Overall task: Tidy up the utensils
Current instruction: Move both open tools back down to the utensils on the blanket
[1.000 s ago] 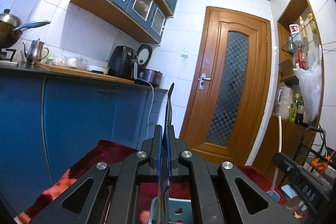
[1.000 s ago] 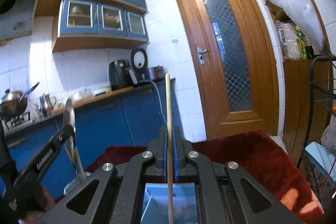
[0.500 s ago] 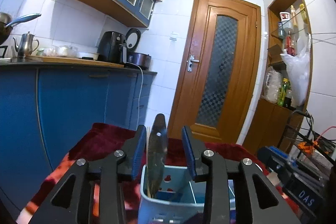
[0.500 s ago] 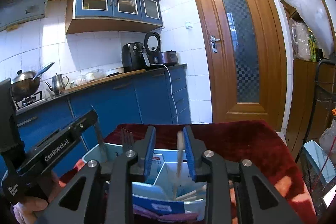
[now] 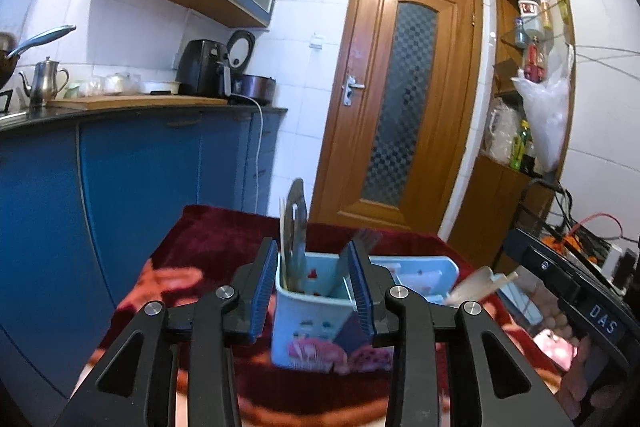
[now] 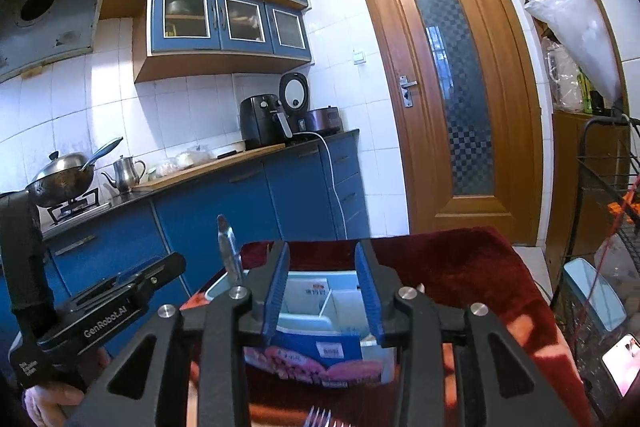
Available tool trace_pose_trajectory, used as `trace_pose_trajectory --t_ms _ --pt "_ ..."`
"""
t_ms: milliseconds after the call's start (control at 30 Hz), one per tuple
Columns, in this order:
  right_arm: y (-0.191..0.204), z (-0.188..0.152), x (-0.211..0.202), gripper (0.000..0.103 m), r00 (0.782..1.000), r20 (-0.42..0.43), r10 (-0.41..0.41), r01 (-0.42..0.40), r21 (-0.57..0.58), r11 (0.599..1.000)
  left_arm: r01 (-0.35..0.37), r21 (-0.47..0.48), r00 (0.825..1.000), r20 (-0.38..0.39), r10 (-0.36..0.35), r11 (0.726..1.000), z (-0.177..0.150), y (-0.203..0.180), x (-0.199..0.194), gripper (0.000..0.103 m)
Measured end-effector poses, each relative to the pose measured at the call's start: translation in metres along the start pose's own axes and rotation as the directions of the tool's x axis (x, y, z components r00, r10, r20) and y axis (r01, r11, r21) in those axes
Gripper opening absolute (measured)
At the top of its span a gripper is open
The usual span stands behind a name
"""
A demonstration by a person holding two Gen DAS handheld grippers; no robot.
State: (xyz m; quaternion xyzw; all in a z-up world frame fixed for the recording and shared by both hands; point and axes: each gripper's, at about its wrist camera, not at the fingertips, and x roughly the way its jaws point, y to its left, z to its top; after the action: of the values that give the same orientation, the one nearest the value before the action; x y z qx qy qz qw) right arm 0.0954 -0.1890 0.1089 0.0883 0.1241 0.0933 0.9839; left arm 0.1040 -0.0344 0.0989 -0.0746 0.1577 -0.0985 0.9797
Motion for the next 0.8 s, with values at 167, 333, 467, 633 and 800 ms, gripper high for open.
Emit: trace_pose_trajectory --t_ms 167,333,467,633,800 --pt "-0.002 -0.009 -0.021 0.038 0.999 -0.047 -0.022 0.022 0.004 1.000 0.023 0.007 0.997 -0.073 -0.023 1.000 -0.009 -0.003 -0.016 0.038" --pt "-0.005 -0.019 -0.044 0.038 0.994 -0.101 -0.044 0.046 0.020 0.999 0.028 -0.001 0.991 -0.129 -0.028 1.000 -0.020 -0.004 -0.027 0.038" --pt "-0.006 -0.029 -0.055 0.039 0.988 -0.142 -0.058 0.061 0.015 0.998 0.019 0.012 0.981 -0.192 -0.016 1.000 -0.033 -0.007 -0.033 0.038" --pt "-0.010 -0.046 -0.059 0.040 0.975 -0.210 -0.068 0.076 0.031 0.997 0.021 0.008 0.966 -0.257 -0.018 1.000 -0.047 -0.008 -0.038 0.038" --pt "-0.014 -0.064 -0.061 0.042 0.959 -0.272 -0.079 0.092 0.036 0.995 0.042 0.012 0.948 -0.317 -0.036 0.999 -0.063 -0.012 -0.039 0.038"
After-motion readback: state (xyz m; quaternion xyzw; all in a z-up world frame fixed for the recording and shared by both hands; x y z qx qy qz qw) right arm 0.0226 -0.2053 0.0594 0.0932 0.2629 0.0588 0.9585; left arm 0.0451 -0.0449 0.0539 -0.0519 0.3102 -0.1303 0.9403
